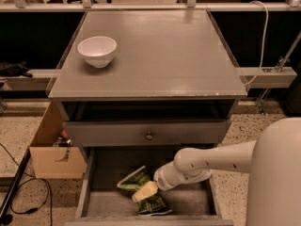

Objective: Place green jalapeno chip bag into middle drawer

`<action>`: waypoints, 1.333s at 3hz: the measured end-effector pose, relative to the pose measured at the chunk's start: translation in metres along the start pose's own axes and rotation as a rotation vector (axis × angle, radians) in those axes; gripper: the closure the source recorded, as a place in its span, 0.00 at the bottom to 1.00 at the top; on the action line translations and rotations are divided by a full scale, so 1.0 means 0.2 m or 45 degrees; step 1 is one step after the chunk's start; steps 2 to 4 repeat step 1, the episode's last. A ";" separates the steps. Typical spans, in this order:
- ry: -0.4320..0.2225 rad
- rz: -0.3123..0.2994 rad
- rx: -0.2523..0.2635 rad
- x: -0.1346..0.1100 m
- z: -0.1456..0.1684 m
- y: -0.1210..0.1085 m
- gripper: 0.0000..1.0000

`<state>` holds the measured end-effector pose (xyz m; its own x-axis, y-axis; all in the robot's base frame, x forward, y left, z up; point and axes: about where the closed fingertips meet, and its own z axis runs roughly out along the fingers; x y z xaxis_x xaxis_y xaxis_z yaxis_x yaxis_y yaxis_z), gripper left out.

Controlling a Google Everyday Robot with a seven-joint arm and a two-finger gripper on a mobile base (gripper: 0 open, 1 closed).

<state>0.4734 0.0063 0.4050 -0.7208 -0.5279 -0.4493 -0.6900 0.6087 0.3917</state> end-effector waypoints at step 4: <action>0.000 0.000 0.000 0.00 0.00 0.00 0.00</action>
Offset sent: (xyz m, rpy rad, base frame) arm 0.0000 0.0000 0.0000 0.0000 0.0000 0.0000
